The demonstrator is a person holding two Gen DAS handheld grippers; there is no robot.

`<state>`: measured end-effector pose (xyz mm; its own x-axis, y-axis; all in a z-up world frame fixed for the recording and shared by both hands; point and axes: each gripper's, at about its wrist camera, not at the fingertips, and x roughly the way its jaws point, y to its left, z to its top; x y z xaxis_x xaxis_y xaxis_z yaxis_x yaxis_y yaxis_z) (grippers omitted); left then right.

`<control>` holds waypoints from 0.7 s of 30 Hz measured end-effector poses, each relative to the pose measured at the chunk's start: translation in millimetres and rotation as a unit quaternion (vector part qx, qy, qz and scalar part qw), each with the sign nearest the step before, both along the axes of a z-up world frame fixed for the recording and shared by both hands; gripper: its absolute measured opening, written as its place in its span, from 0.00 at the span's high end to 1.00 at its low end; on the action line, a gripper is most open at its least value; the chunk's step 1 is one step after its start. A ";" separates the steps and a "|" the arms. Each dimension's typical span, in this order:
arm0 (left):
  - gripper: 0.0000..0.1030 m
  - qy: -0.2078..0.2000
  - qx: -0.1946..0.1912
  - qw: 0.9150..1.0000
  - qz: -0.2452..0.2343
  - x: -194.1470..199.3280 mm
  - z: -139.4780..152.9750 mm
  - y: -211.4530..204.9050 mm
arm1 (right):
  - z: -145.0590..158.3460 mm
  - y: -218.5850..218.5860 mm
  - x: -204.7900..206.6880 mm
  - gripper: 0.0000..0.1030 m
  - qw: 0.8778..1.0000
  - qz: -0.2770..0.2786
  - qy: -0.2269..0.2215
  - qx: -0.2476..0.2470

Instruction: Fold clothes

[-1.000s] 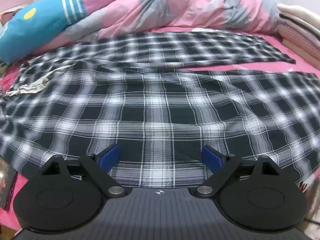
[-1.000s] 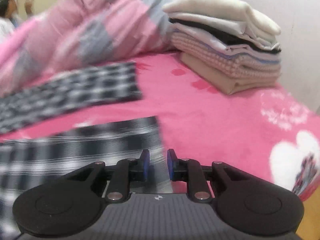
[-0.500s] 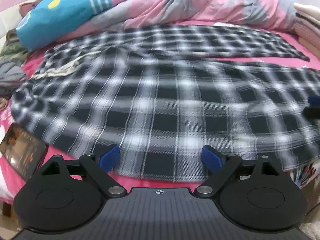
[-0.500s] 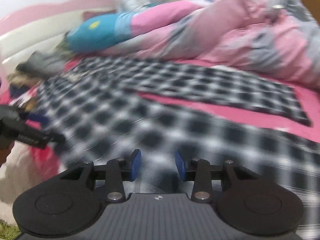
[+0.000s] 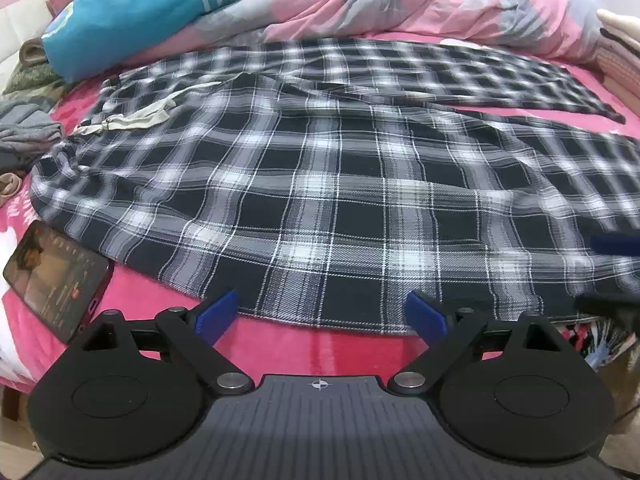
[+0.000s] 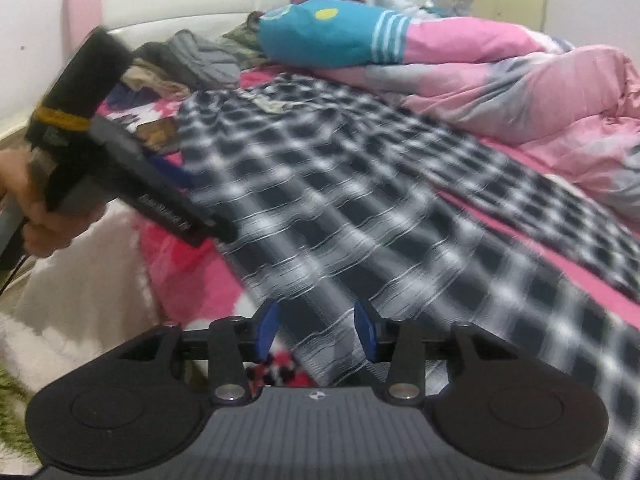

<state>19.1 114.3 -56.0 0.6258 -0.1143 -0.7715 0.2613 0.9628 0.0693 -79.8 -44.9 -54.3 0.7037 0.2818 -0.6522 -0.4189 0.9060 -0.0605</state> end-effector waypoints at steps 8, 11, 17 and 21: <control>0.09 0.002 -0.007 1.000 0.003 -14.1 -2.4 3.8 | -12.2 -9.7 11.1 0.56 0.999 -0.031 0.031 -0.006; 0.09 0.002 -0.008 1.000 0.003 -14.3 -3.1 3.7 | -17.4 -7.4 10.4 0.55 0.999 -0.020 0.043 -0.002; 0.08 0.004 -0.008 1.000 0.004 -10.3 -4.1 1.2 | -16.7 -0.8 4.1 0.54 0.998 0.016 0.052 0.006; 0.08 0.005 -0.008 1.000 0.004 -9.5 -4.0 0.3 | -16.1 3.5 0.9 0.51 0.998 0.034 0.057 0.008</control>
